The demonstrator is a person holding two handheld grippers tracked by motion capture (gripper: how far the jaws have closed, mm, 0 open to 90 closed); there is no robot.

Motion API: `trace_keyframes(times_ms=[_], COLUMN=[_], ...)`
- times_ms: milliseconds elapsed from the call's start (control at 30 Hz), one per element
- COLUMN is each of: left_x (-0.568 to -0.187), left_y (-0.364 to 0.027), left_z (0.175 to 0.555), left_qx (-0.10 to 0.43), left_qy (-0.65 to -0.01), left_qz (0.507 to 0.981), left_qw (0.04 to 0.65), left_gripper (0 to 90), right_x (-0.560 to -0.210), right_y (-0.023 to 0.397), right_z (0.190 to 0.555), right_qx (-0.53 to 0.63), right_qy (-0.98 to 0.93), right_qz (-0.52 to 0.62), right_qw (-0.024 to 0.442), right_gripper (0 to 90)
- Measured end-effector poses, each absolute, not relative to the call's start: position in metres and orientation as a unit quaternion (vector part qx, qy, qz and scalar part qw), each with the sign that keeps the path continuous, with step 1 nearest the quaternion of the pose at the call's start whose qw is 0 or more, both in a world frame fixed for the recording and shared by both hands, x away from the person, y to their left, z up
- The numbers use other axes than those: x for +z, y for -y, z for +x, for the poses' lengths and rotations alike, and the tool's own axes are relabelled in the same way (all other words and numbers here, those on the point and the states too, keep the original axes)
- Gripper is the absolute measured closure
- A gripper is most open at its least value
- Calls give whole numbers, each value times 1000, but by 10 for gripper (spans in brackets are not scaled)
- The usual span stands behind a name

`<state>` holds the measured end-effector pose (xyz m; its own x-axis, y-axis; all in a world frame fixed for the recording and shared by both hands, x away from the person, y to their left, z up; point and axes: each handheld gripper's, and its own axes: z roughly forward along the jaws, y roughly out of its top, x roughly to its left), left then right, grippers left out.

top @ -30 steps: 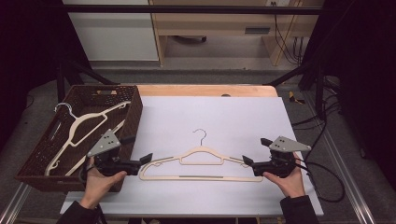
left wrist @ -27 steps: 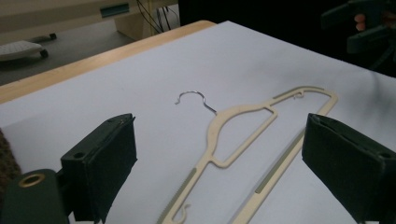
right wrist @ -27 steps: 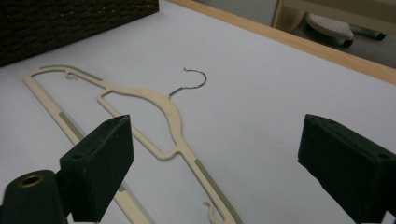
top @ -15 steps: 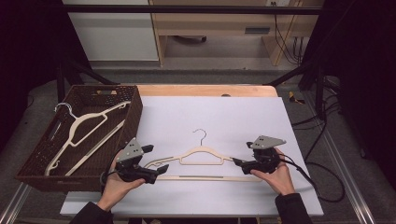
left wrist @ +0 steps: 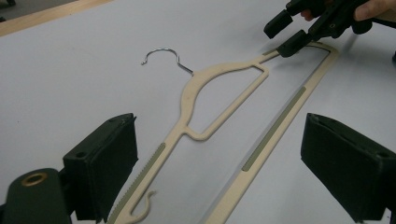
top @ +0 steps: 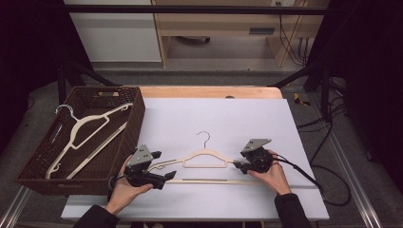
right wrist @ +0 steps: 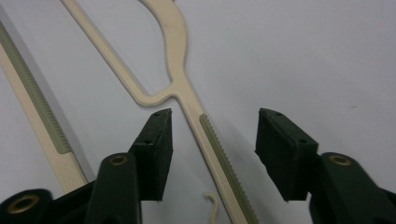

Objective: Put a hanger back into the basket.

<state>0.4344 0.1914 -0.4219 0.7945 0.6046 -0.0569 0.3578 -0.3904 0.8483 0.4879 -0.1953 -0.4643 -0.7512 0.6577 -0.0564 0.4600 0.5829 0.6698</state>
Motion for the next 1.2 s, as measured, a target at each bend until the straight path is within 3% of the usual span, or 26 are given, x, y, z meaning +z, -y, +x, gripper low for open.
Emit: trace_keyframes(times_ms=[333, 600, 933, 1200], left_x=[-427, -428, -421, -443], left_y=[-190, -182, -148, -123], left_z=[437, 444, 478, 510], left_qx=[125, 117, 117, 103], left_qy=[-293, -292, -288, -301], left_qz=[826, 831, 845, 861], left_qw=[464, 459, 435, 397], left_gripper=[112, 125, 141, 219], right_x=[-471, -470, -467, -462], right_y=[196, 197, 199, 200], right_z=[496, 499, 495, 490], right_qx=[318, 320, 325, 326], right_qy=[-888, -897, -906, -907], right_qz=[312, 289, 253, 246], right_qw=[114, 99, 97, 101], right_gripper=[677, 761, 789, 794])
